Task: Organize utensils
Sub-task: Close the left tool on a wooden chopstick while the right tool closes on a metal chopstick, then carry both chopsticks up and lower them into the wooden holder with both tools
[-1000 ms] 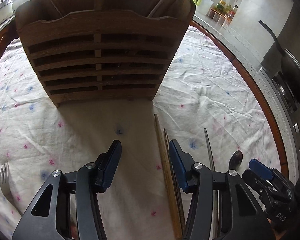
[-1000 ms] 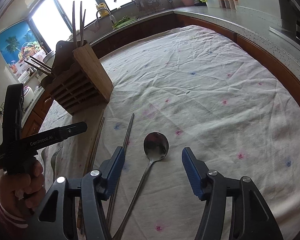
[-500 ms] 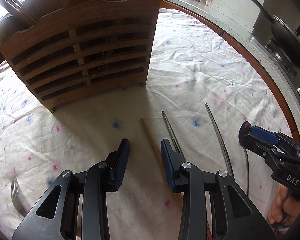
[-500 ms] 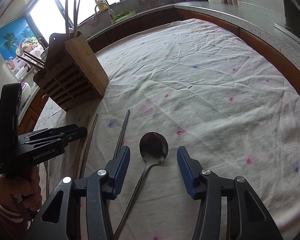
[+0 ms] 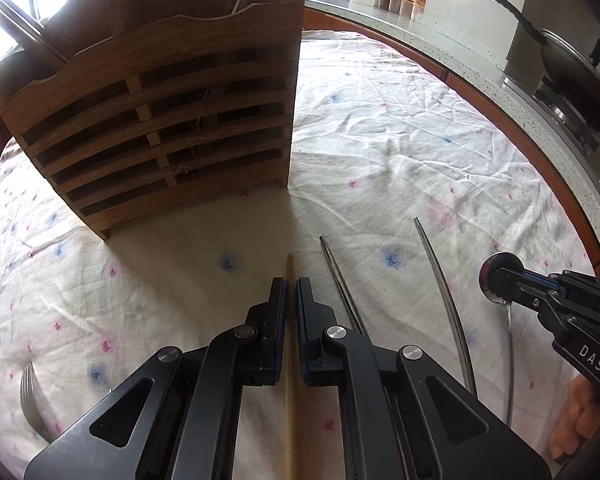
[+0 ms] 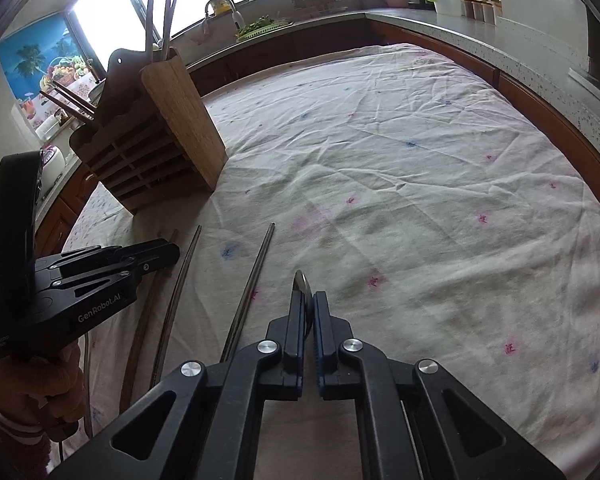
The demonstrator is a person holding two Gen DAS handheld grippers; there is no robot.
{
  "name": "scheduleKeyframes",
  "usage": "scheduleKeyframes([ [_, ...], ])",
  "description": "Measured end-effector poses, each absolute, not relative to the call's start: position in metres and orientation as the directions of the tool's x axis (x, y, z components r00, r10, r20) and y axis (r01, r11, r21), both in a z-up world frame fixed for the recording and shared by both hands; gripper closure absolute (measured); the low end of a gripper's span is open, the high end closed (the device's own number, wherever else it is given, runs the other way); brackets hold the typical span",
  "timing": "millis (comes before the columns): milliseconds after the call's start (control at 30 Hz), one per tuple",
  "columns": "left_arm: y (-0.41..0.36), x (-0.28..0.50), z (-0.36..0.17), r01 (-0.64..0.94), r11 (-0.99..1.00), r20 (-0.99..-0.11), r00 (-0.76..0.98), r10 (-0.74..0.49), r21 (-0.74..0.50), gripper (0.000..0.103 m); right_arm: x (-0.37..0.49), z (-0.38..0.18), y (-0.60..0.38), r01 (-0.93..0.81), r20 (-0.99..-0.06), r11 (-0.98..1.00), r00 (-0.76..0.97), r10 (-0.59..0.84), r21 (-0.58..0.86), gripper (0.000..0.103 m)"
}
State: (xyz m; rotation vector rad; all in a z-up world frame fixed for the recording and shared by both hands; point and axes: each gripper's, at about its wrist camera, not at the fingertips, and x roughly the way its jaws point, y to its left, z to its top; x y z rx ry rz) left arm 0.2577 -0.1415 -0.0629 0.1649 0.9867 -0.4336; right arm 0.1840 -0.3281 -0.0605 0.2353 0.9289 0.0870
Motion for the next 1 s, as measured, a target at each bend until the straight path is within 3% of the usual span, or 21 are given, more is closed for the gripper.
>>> scheduleKeyframes([
  [300,-0.103,0.24,-0.029,0.398,0.9,-0.789,0.49,-0.371,-0.176,0.099,0.167,-0.026,-0.325,-0.006,-0.728,0.968,0.657,0.193,0.251,0.1],
  [1000,-0.005,0.167,0.086,0.361,0.876,-0.54,0.69,-0.482,-0.321,0.099,0.133,0.073,-0.289,-0.134,-0.546,0.97,0.806,0.226,0.204,0.1],
])
